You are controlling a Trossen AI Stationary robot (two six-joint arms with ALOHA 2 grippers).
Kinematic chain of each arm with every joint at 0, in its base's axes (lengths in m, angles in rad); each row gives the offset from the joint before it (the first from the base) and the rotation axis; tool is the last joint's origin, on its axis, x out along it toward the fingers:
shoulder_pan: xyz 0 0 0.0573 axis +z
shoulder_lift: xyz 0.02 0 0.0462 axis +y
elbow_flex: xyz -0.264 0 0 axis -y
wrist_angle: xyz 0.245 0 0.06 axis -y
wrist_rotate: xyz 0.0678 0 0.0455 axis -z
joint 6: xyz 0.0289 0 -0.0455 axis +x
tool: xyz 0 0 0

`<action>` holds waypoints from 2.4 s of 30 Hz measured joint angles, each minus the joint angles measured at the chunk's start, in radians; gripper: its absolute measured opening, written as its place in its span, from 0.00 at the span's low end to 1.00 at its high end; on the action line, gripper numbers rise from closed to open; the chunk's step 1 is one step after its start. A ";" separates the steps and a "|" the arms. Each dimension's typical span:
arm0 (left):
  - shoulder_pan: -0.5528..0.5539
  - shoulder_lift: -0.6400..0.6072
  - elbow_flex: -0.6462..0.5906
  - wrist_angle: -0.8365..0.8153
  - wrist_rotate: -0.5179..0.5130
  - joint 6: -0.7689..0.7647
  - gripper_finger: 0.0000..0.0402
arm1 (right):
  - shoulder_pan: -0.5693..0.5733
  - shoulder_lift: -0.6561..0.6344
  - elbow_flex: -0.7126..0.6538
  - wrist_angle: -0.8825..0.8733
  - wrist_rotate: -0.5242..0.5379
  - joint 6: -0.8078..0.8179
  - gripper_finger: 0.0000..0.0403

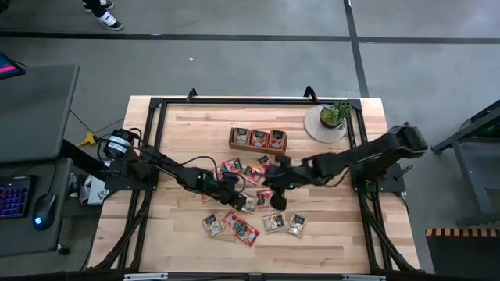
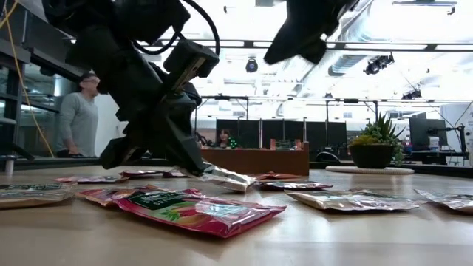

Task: Pick & Place Tea
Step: Put the brown tea bag into the left section of the wooden organizer

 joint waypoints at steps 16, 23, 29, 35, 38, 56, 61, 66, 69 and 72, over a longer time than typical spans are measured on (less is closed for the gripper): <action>0.186 -0.316 0.056 -0.370 0.008 0.331 0.00 | -0.089 -0.432 -0.170 -0.088 -0.049 -0.012 0.00; 0.377 -0.446 0.055 -0.431 0.070 0.535 0.00 | -0.091 -0.674 -0.464 0.109 -0.018 0.083 0.00; 0.569 -0.444 0.194 -0.610 0.142 0.758 0.00 | -0.095 -0.811 -0.564 0.132 -0.004 0.101 0.00; 0.704 -0.365 0.453 -0.857 0.123 1.010 0.00 | -0.124 -0.860 -0.583 0.116 -0.024 0.054 0.00; 0.747 -0.318 0.605 -1.012 0.091 1.142 0.00 | -0.147 -0.859 -0.584 0.104 -0.047 0.047 0.00; 0.714 0.089 0.971 -1.338 -0.025 1.722 0.00 | -0.244 -0.859 -0.584 0.089 -0.005 0.052 0.00; 0.683 0.142 0.971 -1.321 -0.020 1.767 0.00 | -0.243 -0.859 -0.584 0.089 0.002 0.056 0.00; 0.662 0.160 0.974 -1.305 -0.046 1.851 0.00 | -0.243 -0.859 -0.584 0.089 0.015 0.062 0.00; 0.663 0.170 0.967 -1.303 -0.055 1.876 0.00 | -0.243 -0.859 -0.584 0.089 0.016 0.064 0.00; 0.663 0.174 0.973 -1.268 -0.046 1.880 0.00 | -0.243 -0.859 -0.584 0.089 0.016 0.070 0.00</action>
